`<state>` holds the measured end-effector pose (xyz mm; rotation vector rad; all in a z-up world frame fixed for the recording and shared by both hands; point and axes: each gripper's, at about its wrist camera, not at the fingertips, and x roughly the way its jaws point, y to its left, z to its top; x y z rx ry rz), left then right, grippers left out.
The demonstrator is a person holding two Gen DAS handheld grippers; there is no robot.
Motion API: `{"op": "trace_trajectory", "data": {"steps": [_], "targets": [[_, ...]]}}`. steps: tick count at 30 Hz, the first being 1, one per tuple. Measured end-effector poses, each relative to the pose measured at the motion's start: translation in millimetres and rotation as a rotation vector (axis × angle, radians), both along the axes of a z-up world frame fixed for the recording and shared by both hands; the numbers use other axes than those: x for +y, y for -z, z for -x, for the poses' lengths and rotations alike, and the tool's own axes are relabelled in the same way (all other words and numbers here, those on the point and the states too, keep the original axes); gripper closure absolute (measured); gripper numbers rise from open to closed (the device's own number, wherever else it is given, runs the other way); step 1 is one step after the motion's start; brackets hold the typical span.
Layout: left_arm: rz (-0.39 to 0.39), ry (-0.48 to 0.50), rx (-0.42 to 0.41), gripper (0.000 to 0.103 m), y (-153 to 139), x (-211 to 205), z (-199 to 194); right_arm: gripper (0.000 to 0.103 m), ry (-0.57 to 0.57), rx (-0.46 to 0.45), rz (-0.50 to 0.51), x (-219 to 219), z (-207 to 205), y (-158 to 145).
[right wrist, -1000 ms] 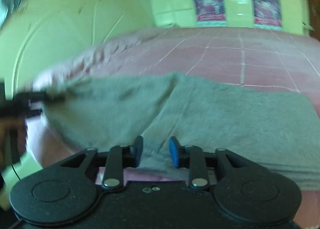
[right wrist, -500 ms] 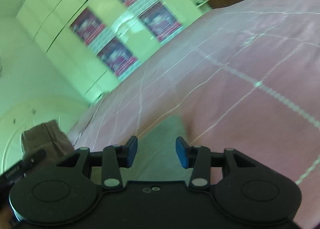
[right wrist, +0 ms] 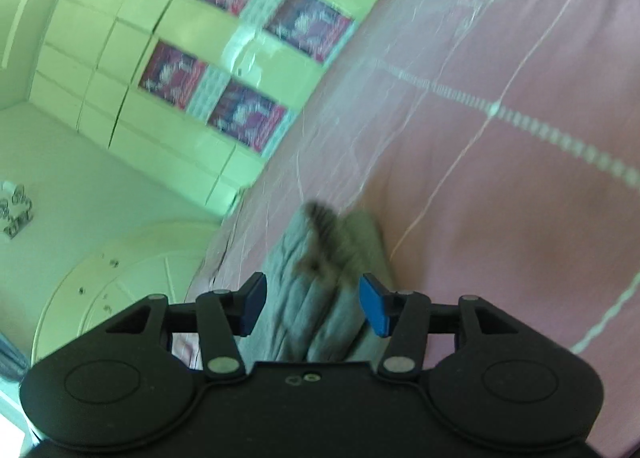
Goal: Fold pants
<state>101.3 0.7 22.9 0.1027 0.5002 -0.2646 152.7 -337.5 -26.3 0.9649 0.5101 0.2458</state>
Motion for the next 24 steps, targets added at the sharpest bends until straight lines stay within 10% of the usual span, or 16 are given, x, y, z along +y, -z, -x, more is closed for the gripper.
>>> {"op": "trace_trajectory", "data": {"steps": [12,15,18,21,24], "targets": [[0.027,-0.133,0.146,0.009,43,70,11,0.051,-0.034,0.162,0.007,35,-34,2],[-0.004,-0.211,0.163,0.009,52,69,-4,0.07,-0.032,0.169,0.107,47,-41,-7],[0.055,-0.322,0.146,0.009,55,86,-10,0.086,-0.051,-0.026,0.17,59,-23,-46],[0.058,-0.334,0.117,0.009,55,84,-6,0.085,-0.018,-0.137,0.155,58,-3,-68],[0.036,-0.336,0.137,0.008,61,79,-7,0.085,0.017,-0.005,0.183,47,-4,-30]]}}
